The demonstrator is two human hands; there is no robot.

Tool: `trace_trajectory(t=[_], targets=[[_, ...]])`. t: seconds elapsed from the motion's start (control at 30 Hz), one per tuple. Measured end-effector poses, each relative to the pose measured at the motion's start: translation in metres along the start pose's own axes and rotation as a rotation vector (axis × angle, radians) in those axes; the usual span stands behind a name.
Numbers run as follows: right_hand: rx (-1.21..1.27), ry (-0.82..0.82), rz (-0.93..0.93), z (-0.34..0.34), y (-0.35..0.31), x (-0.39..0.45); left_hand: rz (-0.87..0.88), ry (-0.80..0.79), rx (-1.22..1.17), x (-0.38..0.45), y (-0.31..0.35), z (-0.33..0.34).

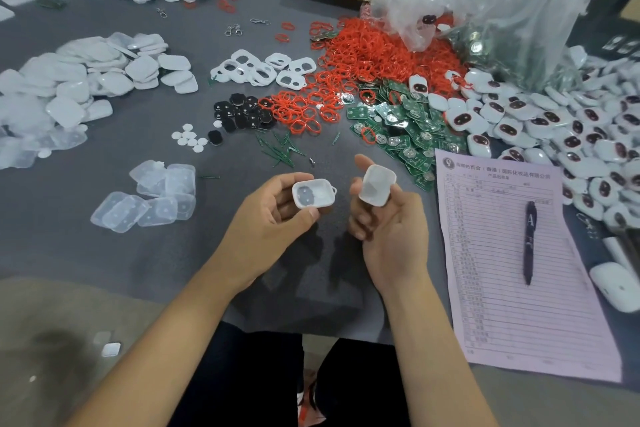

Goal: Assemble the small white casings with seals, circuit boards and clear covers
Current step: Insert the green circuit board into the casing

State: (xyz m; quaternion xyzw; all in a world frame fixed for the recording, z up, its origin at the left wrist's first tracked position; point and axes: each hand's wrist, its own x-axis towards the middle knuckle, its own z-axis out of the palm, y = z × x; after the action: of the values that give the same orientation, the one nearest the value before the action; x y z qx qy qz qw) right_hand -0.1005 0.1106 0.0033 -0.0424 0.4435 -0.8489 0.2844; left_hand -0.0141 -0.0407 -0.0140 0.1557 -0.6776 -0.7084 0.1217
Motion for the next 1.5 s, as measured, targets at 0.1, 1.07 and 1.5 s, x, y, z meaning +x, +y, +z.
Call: trace_trajectory(t=[0.1,1.07,1.5], targets=[[0.007,-0.011,0.005,-0.001,0.0,0.0,0.0,-0.008,0.005,-0.001,0.0,-0.001],[-0.226,0.219,-0.303,-0.001,0.016,0.001,0.013,-0.024,-0.013,-0.002,0.003,0.0],[-0.421,0.193,-0.417,-0.002,0.018,-0.002,0.04,-0.06,-0.002,-0.001,0.001,-0.002]])
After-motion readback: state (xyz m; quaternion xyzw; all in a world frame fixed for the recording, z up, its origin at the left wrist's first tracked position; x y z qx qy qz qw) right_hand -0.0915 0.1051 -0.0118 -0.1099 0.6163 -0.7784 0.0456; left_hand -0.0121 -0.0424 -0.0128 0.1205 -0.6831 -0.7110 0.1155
